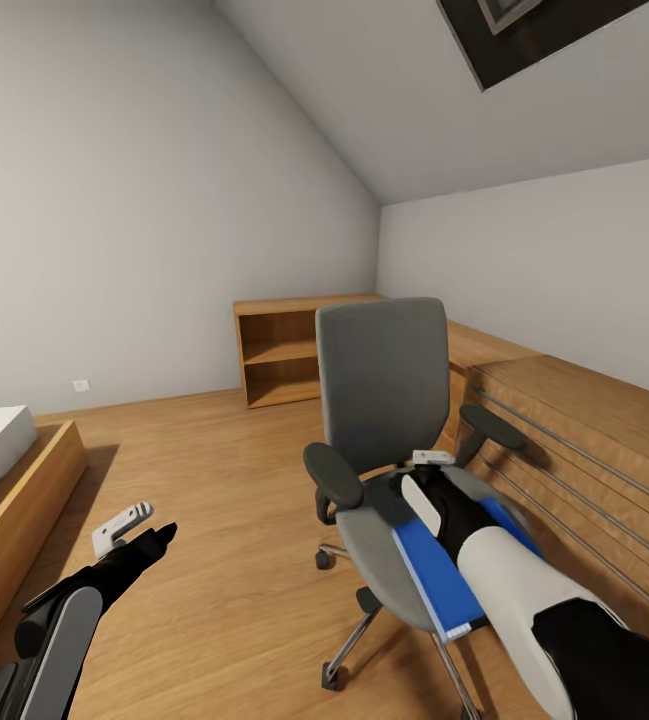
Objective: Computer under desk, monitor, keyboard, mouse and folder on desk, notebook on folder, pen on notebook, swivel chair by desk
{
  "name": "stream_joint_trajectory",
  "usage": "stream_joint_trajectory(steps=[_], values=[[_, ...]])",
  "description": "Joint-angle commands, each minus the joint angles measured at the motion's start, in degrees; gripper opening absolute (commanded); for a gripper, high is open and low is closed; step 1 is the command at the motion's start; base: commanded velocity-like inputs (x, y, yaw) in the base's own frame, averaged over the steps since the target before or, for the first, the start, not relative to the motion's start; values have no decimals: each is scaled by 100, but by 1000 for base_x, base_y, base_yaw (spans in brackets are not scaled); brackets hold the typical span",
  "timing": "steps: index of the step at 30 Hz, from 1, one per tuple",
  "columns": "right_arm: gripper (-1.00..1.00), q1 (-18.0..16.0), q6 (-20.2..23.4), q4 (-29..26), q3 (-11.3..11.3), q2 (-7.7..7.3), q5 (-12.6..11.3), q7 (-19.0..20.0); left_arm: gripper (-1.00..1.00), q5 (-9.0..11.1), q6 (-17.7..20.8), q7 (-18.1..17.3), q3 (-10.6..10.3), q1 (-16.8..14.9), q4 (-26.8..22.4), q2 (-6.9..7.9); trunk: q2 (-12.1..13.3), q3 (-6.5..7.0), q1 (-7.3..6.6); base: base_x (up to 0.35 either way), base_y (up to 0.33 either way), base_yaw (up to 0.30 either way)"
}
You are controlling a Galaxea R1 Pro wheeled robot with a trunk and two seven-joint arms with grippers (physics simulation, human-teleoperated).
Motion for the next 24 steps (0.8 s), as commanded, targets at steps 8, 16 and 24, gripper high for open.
stream_joint_trajectory(steps=[8, 16, 24], values=[[100, 393, 408, -856, 36, -152, -79, -46, 100, 61, 17, 51, 0, -4, -7, 1, -3, -6, -1, 0, 0, 0], [100, 511, 529, -1153, 20, -254, -89, -45, 100, 61, 17, 50, 0, -4, -7, 1, -3, -6, -1, 0, 0, 0], [100, 613, 584, -1455, 2, -446, -577, -45, 100, 61, 17, 50, 0, -4, -7, 3, -3, -6, -1, 0, 0, 0]])
